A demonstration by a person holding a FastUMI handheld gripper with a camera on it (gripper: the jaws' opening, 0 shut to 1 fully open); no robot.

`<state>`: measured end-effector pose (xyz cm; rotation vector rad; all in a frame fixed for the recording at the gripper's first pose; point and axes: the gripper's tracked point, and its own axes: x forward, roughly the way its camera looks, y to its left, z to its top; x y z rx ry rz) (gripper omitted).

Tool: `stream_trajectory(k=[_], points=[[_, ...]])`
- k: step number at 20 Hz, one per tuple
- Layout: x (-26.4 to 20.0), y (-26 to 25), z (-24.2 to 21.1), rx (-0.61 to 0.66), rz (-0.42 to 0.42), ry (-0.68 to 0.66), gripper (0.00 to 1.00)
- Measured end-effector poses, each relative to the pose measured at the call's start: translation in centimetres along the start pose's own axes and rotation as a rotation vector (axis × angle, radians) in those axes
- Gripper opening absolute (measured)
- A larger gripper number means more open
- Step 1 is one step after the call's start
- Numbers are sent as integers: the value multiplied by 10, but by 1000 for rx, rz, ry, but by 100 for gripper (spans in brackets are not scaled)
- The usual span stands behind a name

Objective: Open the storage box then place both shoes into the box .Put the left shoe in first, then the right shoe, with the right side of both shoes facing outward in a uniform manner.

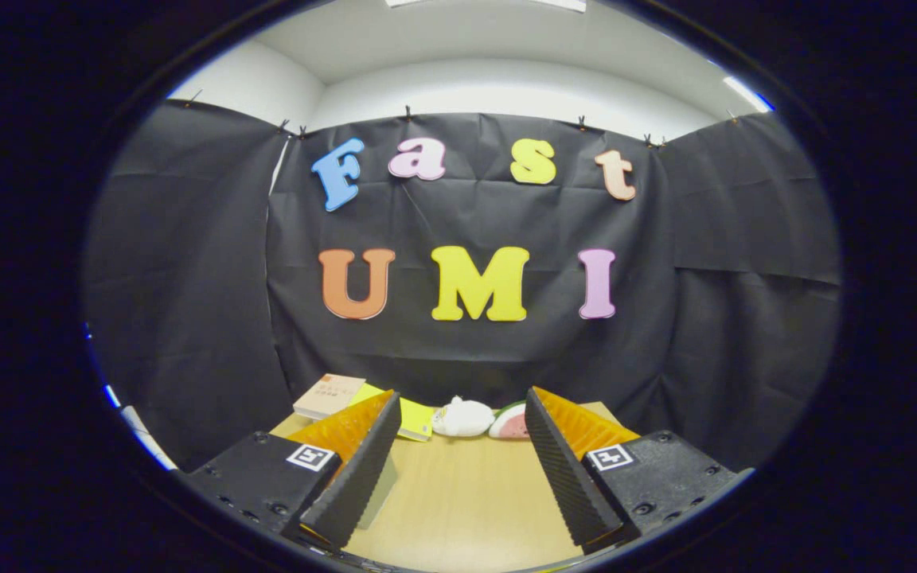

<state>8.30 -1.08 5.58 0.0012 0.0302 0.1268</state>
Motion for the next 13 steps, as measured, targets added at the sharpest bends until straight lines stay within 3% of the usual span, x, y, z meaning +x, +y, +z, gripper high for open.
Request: stream_trajectory(k=[7, 13], points=[[-37, -26, 35, -45, -32, -72, 100], [-34, -23, 49, -16, -33, -69, 100]])
